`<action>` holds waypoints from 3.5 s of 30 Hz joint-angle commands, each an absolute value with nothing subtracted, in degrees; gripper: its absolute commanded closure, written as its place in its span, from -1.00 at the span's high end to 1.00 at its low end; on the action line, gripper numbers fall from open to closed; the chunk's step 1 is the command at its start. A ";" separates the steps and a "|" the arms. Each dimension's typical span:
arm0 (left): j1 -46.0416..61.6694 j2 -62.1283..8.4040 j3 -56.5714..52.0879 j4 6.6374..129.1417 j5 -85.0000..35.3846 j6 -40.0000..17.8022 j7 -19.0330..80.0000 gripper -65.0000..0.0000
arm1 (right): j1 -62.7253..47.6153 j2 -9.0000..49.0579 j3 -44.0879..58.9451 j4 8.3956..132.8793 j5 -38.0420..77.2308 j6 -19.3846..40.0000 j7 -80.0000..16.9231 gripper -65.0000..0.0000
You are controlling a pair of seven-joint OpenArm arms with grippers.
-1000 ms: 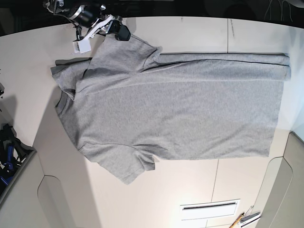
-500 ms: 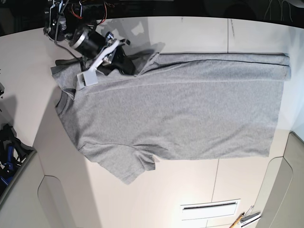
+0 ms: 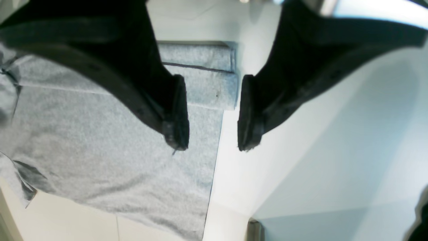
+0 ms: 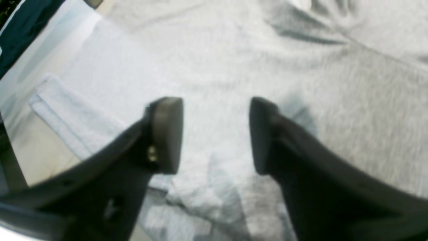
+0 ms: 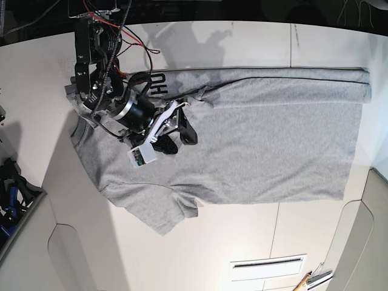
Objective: Fold the T-shirt properly
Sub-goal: 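Regrasp the shirt edge near the printed HU letters with right gripper, then pull the shirt edge taut between both grippers and release right gripper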
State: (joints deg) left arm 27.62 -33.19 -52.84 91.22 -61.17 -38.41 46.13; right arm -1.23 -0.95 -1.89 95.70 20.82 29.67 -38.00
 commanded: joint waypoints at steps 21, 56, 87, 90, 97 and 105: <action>26.72 -34.59 -38.09 96.29 -59.02 -40.00 46.50 -1.00 | -8.86 3.46 12.73 118.85 23.59 30.22 -50.15 -1.00; 37.93 -30.74 -28.10 92.23 -39.72 -24.67 46.72 -1.00 | -27.18 9.82 30.83 104.86 30.65 28.95 -52.62 -1.00; 38.15 -28.10 -28.58 92.29 -44.84 -28.32 48.23 -1.00 | -26.39 9.85 20.71 106.76 18.00 24.77 -49.93 -1.00; 38.17 -28.08 -28.58 92.29 -47.35 -28.34 50.33 -1.00 | -27.55 9.82 22.63 106.76 18.02 24.80 -49.93 -1.00; 39.03 -27.29 -28.58 92.29 -49.71 -29.85 53.69 -1.00 | -28.29 9.87 26.17 106.76 18.65 24.80 -49.95 -1.00; 40.14 -27.31 -28.58 92.31 -51.33 -31.18 53.76 -1.00 | -28.25 9.82 26.28 106.89 22.11 25.32 -49.91 -1.00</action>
